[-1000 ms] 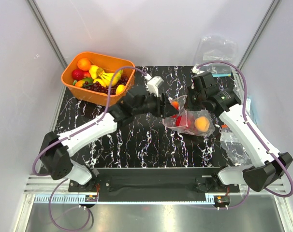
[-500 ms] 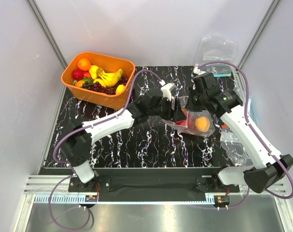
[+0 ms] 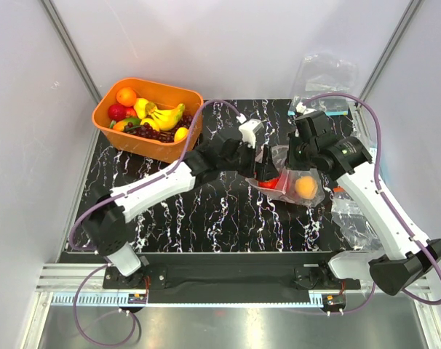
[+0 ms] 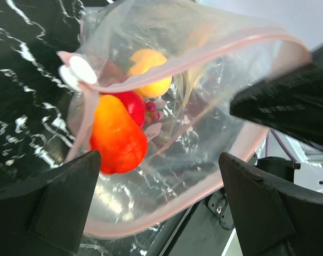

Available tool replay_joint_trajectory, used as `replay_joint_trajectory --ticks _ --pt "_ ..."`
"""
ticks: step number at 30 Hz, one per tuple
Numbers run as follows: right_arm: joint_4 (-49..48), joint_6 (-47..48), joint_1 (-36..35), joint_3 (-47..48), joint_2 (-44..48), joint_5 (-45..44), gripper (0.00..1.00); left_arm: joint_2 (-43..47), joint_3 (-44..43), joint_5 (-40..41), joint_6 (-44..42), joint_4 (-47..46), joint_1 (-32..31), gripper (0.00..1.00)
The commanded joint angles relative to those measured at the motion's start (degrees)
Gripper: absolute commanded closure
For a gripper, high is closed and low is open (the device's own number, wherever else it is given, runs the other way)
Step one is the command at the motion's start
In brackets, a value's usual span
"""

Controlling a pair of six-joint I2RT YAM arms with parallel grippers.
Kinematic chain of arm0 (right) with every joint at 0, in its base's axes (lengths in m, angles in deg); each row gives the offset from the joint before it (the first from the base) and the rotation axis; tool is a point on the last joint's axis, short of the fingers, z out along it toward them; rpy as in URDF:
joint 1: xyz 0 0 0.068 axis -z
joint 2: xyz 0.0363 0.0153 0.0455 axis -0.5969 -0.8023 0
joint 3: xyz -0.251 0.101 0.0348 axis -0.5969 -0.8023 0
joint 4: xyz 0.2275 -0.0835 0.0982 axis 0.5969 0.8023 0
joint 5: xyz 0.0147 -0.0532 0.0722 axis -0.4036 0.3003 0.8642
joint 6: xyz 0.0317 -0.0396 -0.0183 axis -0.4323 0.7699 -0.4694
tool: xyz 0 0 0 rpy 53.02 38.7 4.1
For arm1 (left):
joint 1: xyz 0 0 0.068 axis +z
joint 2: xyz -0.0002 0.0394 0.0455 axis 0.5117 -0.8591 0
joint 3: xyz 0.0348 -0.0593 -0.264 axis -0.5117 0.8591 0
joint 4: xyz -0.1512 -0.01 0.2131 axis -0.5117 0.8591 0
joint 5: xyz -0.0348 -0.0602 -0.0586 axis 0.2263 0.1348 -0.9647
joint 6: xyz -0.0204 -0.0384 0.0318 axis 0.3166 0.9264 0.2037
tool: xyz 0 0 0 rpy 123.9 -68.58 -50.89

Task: Place the food in the zip-top bag and seal the zipper
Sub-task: Place the fake fruit in the zipper food storage bag, then pick up the fake fruit from the bin.

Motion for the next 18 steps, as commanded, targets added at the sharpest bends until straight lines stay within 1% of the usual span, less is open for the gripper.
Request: replay_joint_trajectory --ticks 1,5,8,9,11,12,13,14,15,16,17,18 --pt "-0.20 0.62 -0.27 2.17 1.80 -2.08 1.00 6.44 -3.30 4.74 -4.30 3.26 -0.08 0.01" --pt "0.50 0.62 -0.27 3.23 1.80 -2.60 1.00 9.17 -5.41 10.47 -8.52 9.41 1.32 0.01" --pt "0.77 0.71 -0.27 3.67 1.80 -2.69 1.00 9.79 -7.87 12.76 -10.20 13.88 5.80 0.01" --pt "0.77 0.80 -0.27 3.76 1.71 -2.60 1.00 9.70 -8.40 13.72 -10.37 14.95 9.03 0.01" --pt "0.85 0.62 -0.27 3.58 1.89 -2.52 1.00 9.62 -10.15 17.50 -10.99 17.14 12.65 0.01" --pt "0.85 0.79 -0.19 3.50 1.80 -2.43 1.00 9.18 -10.77 18.81 -11.43 17.86 16.49 0.01" --pt "0.77 0.62 -0.27 3.41 1.80 -2.34 1.00 8.91 -11.39 22.66 -11.95 18.47 18.45 0.01" --pt "0.77 0.45 -0.27 3.41 1.80 -2.17 1.00 8.56 -12.87 24.61 -12.48 19.61 20.38 0.01" --pt "0.85 0.53 -0.36 3.41 1.80 -2.08 1.00 7.60 -13.41 26.72 -13.27 20.05 24.06 0.01" --pt "0.68 0.53 -0.19 3.41 1.71 -1.73 1.00 6.98 -14.02 31.17 -14.76 20.15 25.75 0.01" --pt "0.77 0.53 -0.36 3.49 1.62 -1.72 1.00 6.11 -14.73 33.05 -15.81 20.15 27.33 0.01" --pt "0.77 0.62 -0.27 3.58 1.54 -1.64 1.00 4.01 -17.00 34.28 -17.22 20.32 30.22 0.01"
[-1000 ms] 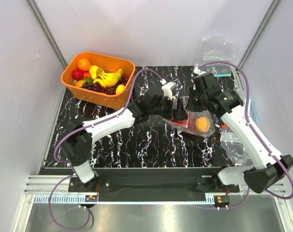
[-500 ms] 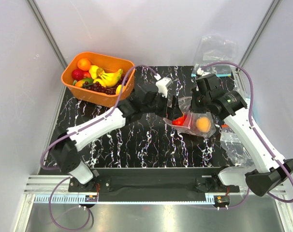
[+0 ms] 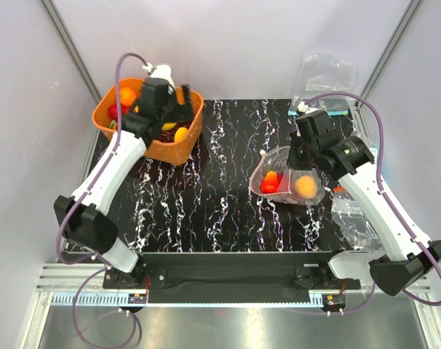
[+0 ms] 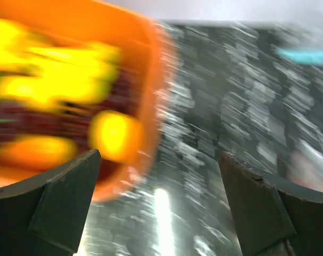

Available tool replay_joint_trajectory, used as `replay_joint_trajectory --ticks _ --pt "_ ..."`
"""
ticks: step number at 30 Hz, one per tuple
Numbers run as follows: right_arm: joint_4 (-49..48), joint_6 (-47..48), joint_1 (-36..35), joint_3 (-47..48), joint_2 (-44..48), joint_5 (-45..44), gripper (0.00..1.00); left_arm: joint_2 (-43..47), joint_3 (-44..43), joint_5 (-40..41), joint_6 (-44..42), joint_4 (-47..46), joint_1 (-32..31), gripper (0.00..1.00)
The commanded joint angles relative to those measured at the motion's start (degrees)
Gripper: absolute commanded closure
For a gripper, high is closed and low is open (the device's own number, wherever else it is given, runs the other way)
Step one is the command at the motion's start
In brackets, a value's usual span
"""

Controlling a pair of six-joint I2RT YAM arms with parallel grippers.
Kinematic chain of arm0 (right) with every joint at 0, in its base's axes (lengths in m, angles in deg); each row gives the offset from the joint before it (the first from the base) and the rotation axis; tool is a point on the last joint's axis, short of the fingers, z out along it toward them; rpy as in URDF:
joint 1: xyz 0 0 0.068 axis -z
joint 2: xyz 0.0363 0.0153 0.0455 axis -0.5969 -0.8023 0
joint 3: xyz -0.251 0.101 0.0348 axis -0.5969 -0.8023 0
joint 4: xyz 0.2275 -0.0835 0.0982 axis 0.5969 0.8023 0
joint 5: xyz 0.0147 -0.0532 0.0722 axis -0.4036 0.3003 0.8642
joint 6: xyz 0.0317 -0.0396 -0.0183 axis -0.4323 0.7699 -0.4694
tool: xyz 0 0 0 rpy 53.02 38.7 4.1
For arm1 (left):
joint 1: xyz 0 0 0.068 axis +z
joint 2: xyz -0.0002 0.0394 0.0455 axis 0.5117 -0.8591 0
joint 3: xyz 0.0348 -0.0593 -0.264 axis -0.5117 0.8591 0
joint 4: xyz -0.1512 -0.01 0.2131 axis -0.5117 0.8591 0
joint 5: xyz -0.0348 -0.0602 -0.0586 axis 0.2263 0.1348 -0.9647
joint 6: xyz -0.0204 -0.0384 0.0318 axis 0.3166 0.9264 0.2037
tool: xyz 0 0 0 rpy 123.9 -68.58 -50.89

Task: Place the food in the zip-top bag and seal the zipper
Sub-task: Pick up the fake fruit from the bin.

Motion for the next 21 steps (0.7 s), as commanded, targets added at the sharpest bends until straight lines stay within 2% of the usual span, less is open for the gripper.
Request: replay_joint_trajectory --ticks 1,9,12,16,21 --pt "-0.81 0.64 -0.27 2.51 1.19 -0.37 1.00 -3.87 -6.74 13.17 -6.88 2.40 5.54 0.01" --pt "-3.00 0.82 -0.27 1.37 0.22 0.60 1.00 -19.06 -23.88 14.69 -13.40 4.25 17.93 0.01" --pt "-4.32 0.55 -0.36 0.67 -0.22 1.47 1.00 -24.08 -27.75 17.67 -16.82 4.52 19.70 0.01" --pt "-5.46 0.91 -0.27 -0.12 -1.18 2.09 1.00 -29.80 -29.69 26.44 -26.47 0.49 19.88 0.01" --pt "-8.10 0.99 -0.27 -0.74 -3.12 5.34 1.00 -39.63 -35.12 29.72 -31.16 -1.64 20.93 0.01"
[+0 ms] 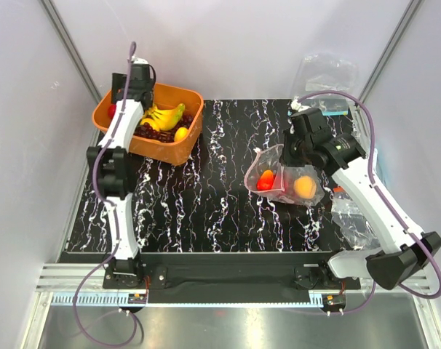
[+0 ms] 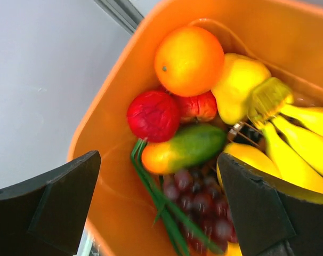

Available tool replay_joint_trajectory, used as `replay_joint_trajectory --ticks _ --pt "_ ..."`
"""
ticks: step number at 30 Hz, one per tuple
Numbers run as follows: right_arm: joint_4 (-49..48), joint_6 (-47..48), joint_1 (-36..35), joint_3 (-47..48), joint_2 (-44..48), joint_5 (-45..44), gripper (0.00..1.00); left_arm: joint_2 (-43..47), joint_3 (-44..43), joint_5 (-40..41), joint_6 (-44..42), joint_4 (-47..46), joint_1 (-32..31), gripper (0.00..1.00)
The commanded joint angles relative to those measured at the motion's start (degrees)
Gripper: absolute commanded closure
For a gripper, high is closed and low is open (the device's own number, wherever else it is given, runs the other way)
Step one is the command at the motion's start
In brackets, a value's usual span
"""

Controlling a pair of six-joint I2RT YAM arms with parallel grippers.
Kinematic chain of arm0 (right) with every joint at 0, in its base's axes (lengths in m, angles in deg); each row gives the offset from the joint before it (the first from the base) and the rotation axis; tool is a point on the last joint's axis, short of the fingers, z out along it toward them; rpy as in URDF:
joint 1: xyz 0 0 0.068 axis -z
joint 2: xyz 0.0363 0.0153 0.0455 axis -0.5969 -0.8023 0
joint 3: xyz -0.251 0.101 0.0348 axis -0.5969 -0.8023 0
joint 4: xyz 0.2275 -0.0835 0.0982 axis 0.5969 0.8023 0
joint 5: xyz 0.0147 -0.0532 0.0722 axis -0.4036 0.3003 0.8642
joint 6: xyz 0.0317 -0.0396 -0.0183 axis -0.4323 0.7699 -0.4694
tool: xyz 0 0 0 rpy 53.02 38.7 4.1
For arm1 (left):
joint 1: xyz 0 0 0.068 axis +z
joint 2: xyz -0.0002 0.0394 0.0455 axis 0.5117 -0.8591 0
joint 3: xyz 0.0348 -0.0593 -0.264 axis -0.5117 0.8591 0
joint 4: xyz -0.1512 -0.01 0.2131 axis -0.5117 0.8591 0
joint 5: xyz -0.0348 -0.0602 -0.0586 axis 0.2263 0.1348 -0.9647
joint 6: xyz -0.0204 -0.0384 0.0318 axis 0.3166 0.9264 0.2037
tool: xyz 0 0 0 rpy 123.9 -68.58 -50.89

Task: Place the food in the zip-top bag and seal the zipper
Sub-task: Pick up the fake fruit from the bin.

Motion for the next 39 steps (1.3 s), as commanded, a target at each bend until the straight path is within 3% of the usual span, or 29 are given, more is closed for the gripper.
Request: replay_joint_trajectory --ticks 1,10,17,20,22,24,28,31,33,34,36,39 --pt "-4.60 0.73 -0.27 -0.19 -1.54 3.40 1.00 -5.77 -5.83 5.76 -6.61 -5.50 0.61 0.01" --pt "-7.50 1.96 -0.27 -3.00 -2.08 4.98 1.00 -16.85 -13.04 6.39 -8.64 -14.65 2.80 0.01" --pt "-9.79 2.22 -0.19 -4.94 -2.34 5.51 1.00 -16.87 -8.40 10.70 -5.84 -18.87 3.24 0.01" --pt "-10.40 2.23 -0.27 -5.55 -2.25 5.25 1.00 -17.03 -10.13 7.62 -2.32 -16.25 4.91 0.02" --pt "-10.50 2.40 -0.18 -5.47 -2.08 5.07 1.00 -16.86 -10.67 5.43 1.10 -12.57 6.67 0.08" --pt "-10.58 2.40 -0.27 -5.29 -1.90 4.98 1.00 -15.28 -7.70 3.75 1.99 -12.46 8.24 0.10" --pt "-11.46 2.05 -0.01 -5.73 -0.94 5.77 1.00 -15.45 -7.86 4.71 3.13 -11.15 8.43 0.03" --pt "-11.55 1.96 -0.18 -5.99 -1.11 5.95 1.00 -15.63 -7.25 6.28 4.98 -10.00 8.52 0.03" --pt "-11.81 1.87 -0.18 -6.43 -1.11 6.21 1.00 -15.28 -6.37 6.12 4.90 -9.73 8.52 0.10" --pt "-12.51 1.79 -0.18 -6.70 -1.11 6.48 1.00 -14.93 -5.15 4.99 4.98 -9.82 8.52 0.23" --pt "-13.04 1.61 -0.18 -7.05 -1.20 6.83 1.00 -13.44 -4.08 3.58 7.07 -9.65 8.52 0.41" --pt "-13.31 1.70 -0.18 -7.23 -1.72 6.92 1.00 -9.14 0.04 -3.95 11.46 -10.87 8.34 0.57"
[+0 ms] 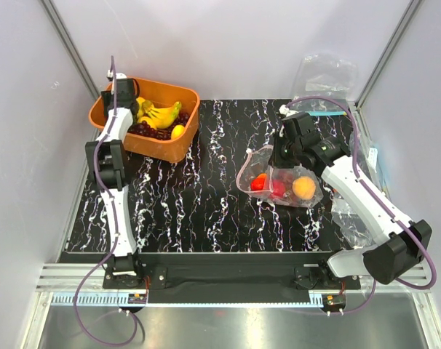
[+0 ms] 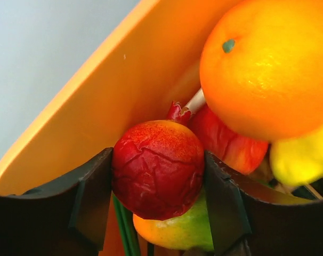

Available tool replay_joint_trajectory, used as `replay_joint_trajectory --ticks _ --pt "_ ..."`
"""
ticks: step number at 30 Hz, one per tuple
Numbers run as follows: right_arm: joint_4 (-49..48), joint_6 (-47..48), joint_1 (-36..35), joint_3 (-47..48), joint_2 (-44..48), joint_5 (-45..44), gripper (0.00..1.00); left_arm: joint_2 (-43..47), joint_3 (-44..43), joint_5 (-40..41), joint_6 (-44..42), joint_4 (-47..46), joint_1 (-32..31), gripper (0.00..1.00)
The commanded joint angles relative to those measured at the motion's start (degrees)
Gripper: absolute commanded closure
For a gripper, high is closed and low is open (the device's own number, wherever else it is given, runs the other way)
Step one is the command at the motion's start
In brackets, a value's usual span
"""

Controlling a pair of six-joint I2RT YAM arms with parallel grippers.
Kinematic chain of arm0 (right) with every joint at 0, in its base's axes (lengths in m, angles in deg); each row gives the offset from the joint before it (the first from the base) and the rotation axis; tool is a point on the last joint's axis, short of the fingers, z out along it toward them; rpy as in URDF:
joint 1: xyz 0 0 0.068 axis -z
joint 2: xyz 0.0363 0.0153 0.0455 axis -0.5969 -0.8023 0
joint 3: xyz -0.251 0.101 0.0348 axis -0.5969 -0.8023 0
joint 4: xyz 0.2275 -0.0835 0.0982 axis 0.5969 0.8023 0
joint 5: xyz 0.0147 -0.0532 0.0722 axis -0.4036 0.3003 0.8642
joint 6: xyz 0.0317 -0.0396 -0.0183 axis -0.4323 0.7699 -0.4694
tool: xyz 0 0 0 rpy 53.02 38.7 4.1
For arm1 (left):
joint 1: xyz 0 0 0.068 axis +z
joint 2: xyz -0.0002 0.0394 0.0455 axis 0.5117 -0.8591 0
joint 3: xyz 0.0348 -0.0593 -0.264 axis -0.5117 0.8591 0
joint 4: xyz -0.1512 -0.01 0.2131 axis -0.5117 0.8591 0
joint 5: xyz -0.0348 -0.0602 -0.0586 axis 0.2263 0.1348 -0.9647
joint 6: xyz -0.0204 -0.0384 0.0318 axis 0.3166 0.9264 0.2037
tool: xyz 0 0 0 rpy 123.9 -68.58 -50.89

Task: Place the food in the zip-top bag and seal the zipper
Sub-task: Pick up the fake fruit from the bin.

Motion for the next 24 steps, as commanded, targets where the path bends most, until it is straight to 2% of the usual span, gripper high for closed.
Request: replay_joint_trajectory --ticks 1,3,4,7,15,20,24 --pt "-2.75 0.36 -0.18 -0.25 1.25 0.75 1.00 7.50 4.03 -8.94 6.41 0.29 0.17 0.58" --pt "-2.84 0.28 -0.18 -0.87 1.42 0.75 1.00 11.98 8.06 -12.55 10.00 -1.89 -0.36 0.63" --pt "-3.10 0.19 -0.18 -1.04 1.42 0.75 1.00 13.82 10.34 -17.18 10.98 -3.65 -0.71 0.63" --pt "-2.49 0.10 -0.27 -1.22 1.42 0.75 1.00 21.73 19.31 -22.13 13.53 -11.12 -2.73 0.64" --pt "-0.21 -0.16 -0.18 -0.26 2.48 2.95 1.00 37.99 28.72 -24.50 19.06 -14.11 -9.14 0.64" --pt "1.20 -1.22 -0.18 1.50 3.09 3.74 1.00 51.70 41.98 -26.27 22.32 -17.11 -15.98 0.62" --pt "3.40 -1.92 -0.27 2.73 4.49 1.28 1.00 61.46 52.26 -34.06 28.28 -21.83 -22.23 0.60"
